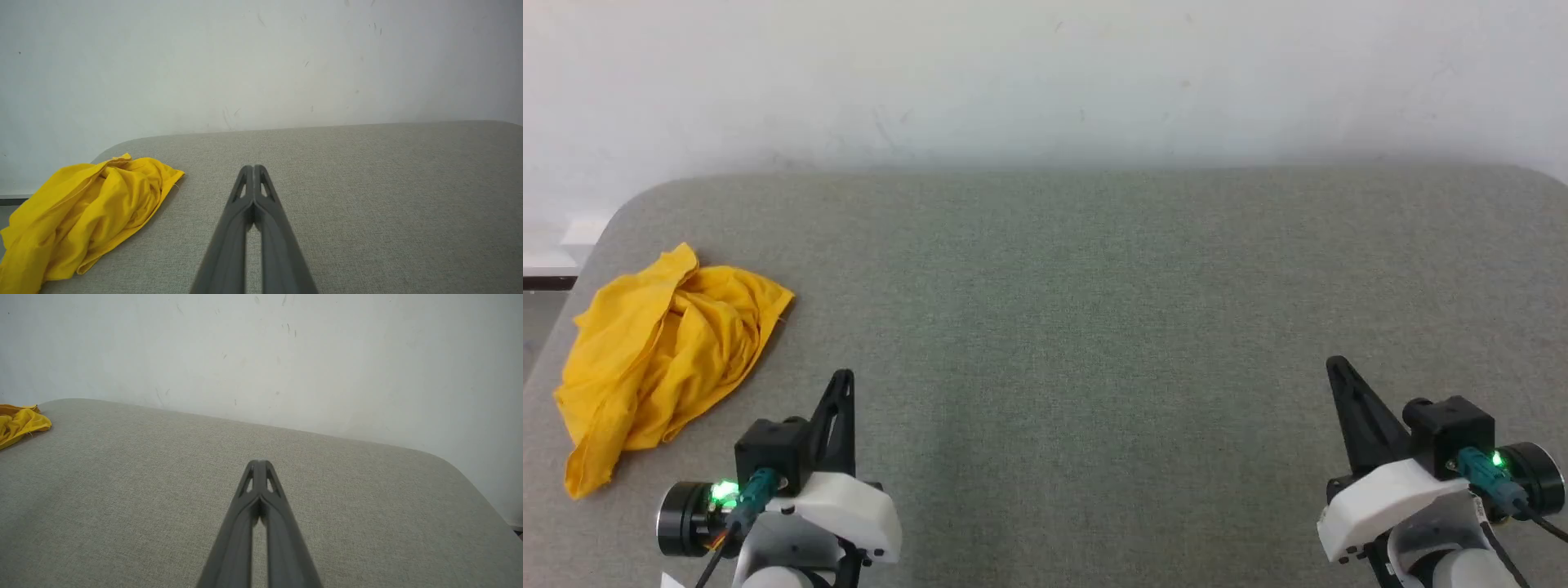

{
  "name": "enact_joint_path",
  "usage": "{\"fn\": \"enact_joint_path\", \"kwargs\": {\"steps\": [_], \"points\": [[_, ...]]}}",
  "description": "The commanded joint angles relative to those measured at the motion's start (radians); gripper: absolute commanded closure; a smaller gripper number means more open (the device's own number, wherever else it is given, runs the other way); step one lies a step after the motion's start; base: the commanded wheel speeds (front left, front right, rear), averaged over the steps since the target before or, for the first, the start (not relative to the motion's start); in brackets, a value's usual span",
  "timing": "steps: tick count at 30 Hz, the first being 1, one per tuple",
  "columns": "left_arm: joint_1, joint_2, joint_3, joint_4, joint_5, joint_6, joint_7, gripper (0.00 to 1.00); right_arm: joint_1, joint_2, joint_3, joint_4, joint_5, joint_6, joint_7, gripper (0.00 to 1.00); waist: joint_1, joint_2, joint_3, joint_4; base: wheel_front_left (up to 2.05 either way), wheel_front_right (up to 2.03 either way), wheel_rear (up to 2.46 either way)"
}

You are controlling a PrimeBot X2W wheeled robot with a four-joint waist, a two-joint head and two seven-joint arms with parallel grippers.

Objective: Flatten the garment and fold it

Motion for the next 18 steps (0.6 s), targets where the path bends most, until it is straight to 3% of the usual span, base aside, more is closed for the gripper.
{"fn": "enact_joint_path", "kwargs": {"steps": [1,18], "points": [[0.005,-0.002,0.004,-0.006,0.006,0.005,-0.001,1.0,-0.007,0.004,0.0,-0.007,-0.006,-0.002,0.0,1.0,0.0,0.0,0.0,0.0,0.0,0.0,0.0],[0.005,-0.002,0.004,-0.006,0.006,0.005,-0.001,1.0,-0.007,0.004,0.0,-0.007,-0.006,-0.002,0.0,1.0,0.0,0.0,0.0,0.0,0.0,0.0,0.0]]}}
